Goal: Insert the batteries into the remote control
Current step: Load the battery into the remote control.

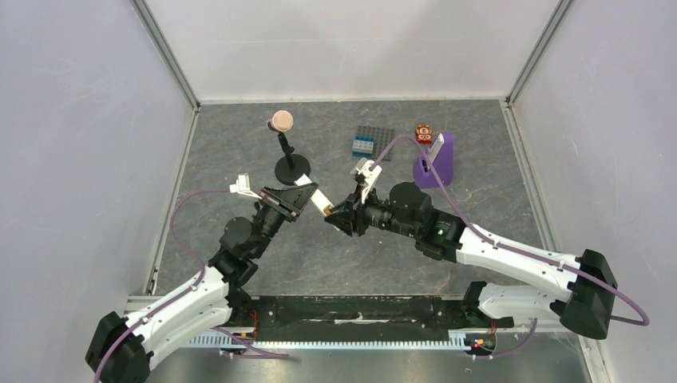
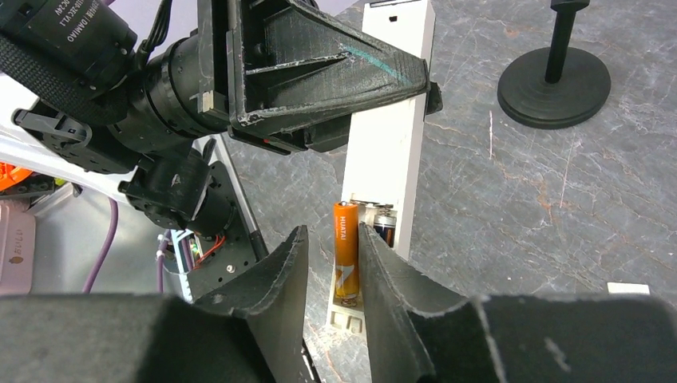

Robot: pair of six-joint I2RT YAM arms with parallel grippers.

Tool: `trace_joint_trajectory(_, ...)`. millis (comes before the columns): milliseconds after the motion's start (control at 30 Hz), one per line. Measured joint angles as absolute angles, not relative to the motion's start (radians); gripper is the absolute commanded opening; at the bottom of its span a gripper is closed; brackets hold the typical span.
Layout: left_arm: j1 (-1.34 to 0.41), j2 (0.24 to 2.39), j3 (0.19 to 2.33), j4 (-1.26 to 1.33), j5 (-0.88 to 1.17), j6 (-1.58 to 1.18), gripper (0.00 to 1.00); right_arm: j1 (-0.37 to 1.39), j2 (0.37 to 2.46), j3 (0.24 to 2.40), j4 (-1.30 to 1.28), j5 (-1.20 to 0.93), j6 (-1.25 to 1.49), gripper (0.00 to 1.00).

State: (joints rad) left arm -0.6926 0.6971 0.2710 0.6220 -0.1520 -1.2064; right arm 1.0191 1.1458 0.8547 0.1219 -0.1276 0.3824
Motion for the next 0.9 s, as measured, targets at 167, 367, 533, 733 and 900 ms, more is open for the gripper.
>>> trace_joint_trajectory(167,-0.693,0.691,0.271,0.605,-0.157,-1.206,0.02,1.021,1.145,0.859,0.109,-0.123,0.397,0.41)
trace_joint_trajectory(367,-0.692,0.691,0.271,0.592,-0.159,-1.207,0.02,1.024,1.138,0.869,0.087,-0.104,0.408,0.48)
trace_joint_trajectory(533,-0.693,0.680,0.271,0.595,-0.155,-1.211,0.02,1.023,1.131,0.884,0.068,-0.064,0.416,0.56)
trace_joint_trajectory(733,-0.693,0.667,0.271,0.603,-0.155,-1.216,0.02,1.019,1.105,0.884,0.028,-0.010,0.444,0.88)
trace_joint_trajectory(900,-0.693,0.667,0.271,0.604,-0.155,-1.216,0.02,1.018,1.033,0.884,0.012,0.060,0.503,0.98)
